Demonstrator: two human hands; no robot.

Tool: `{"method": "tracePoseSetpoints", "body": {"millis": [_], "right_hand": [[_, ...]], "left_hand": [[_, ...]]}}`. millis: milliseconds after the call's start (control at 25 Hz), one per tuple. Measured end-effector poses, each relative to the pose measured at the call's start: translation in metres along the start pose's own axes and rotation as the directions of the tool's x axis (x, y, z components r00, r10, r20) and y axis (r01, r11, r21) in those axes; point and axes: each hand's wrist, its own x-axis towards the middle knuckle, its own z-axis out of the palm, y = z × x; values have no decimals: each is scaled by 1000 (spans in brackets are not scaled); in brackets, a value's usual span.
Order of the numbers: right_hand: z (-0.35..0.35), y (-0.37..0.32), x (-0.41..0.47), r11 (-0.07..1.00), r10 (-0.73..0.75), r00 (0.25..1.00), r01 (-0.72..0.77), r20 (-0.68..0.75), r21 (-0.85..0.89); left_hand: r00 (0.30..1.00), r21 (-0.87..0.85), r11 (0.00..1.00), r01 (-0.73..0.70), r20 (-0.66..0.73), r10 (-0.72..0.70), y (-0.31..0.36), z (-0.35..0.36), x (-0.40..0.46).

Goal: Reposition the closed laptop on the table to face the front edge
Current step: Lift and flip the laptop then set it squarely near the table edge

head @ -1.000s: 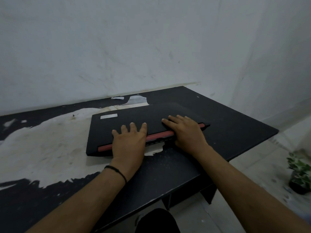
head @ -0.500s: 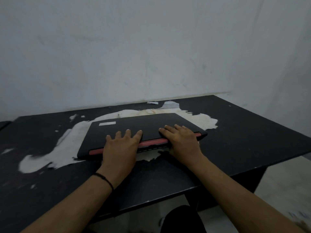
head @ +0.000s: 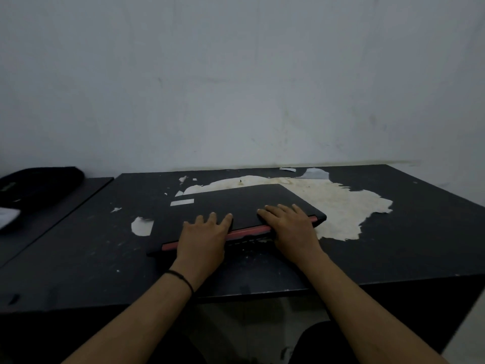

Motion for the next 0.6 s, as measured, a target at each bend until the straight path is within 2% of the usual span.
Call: {"method": "tracePoseSetpoints", "body": {"millis": [160,360,520,600], "right_hand": [[-5,3,-3,996,34,999,-35,12,87],[-8,5,-7,995,74,997,-74,9,68],[-5,4,-6,994,87,996,-86,13,-65],[-4,6,-5,982,158,987,-159,-12,-104]], "left_hand": [[998,3,1000,-22,-62,22,3,7,-5],[997,-31,999,12,-72,-14,0,9,-9],[982,-193,980,47,-170,-81,-2,1,-10],[978,-311,938,154,-90,-190,-11,-5,1]]}}
